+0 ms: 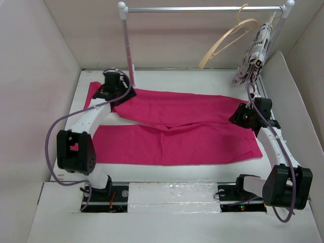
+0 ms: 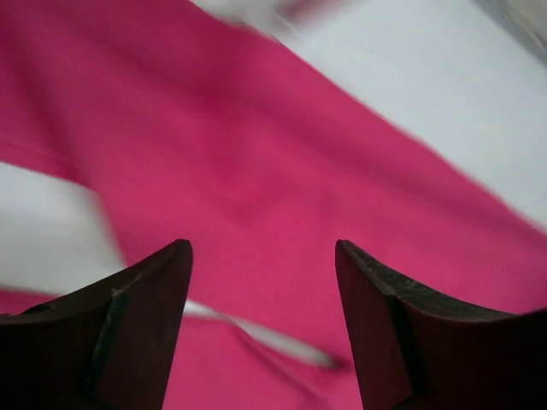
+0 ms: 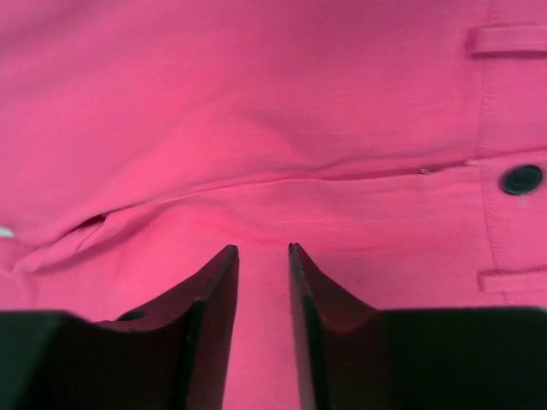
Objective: Place the trousers on the hanger
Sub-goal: Flatten out the trousers at the center of the board.
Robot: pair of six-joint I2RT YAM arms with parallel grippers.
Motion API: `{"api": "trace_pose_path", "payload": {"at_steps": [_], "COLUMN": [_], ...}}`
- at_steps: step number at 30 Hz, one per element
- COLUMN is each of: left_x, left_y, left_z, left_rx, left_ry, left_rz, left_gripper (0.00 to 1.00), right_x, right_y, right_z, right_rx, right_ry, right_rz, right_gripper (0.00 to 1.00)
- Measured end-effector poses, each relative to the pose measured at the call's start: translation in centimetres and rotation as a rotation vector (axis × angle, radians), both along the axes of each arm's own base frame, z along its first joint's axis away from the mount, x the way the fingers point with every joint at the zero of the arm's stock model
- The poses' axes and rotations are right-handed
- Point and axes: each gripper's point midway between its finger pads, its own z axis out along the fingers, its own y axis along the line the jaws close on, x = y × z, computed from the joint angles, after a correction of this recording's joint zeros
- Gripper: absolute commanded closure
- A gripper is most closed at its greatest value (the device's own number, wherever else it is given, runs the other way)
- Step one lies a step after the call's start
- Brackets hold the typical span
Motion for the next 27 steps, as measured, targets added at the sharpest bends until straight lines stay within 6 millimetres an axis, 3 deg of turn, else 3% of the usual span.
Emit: {"api": "trace_pose_path", "payload": {"at_steps": [3, 5, 6, 8, 12, 14, 15, 18, 20, 27], "left_x": [-4.1, -6.8, -8.1, -9.6, -13.3, -15.9, -16.8, -18.7, -18.9, -15.8], "left_y": [-9.3, -14.1, -15.4, -15.7, -14.4, -13.8, -13.6, -13.3, -13.4, -15.4], "left_z": [3.0, 7.2, 10.1, 16.0, 29.3, 33.9, 35.3, 37.5, 37.7, 33.9], "left_rx": [-0.1, -0.232, -0.312, -0.439, -0.681, -0.783, -0.823, -0.908, -0.941, -0.974], "left_ry": [-0.042, -0.108, -0.148, -0.248, -0.519, -0.614, -0.639, -0.664, -0.649, -0.486], "left_rz": [-0.226, -0.347, -0.378, -0.387, -0.392, -0.406, -0.409, -0.424, -0.423, -0.407], "left_gripper": [0.41, 0.42, 0.41, 0.39, 0.28, 0.24, 0.23, 0.22, 0.23, 0.21], "right_x": [-0.1, -0.1, -0.1, -0.2, -0.8, -1.1, -1.3, -1.9, -2.2, -2.6], "right_y": [-0.4, 0.1, 0.2, 0.6, 1.3, 1.6, 1.7, 1.6, 1.4, -1.1], "right_z": [0.1, 0.3, 0.4, 0.7, 1.2, 1.4, 1.4, 1.0, 0.7, -0.6], "right_rx": [0.019, 0.036, 0.042, 0.048, 0.047, 0.04, 0.036, 0.019, 0.009, -0.018], "right_ry": [-0.003, -0.01, -0.012, -0.02, -0.035, -0.039, -0.036, -0.018, -0.003, 0.021], "right_rz": [-0.019, -0.001, 0.007, 0.022, 0.059, 0.077, 0.085, 0.103, 0.108, 0.035], "right_gripper": [0.54, 0.48, 0.46, 0.41, 0.32, 0.3, 0.29, 0.29, 0.29, 0.29]}}
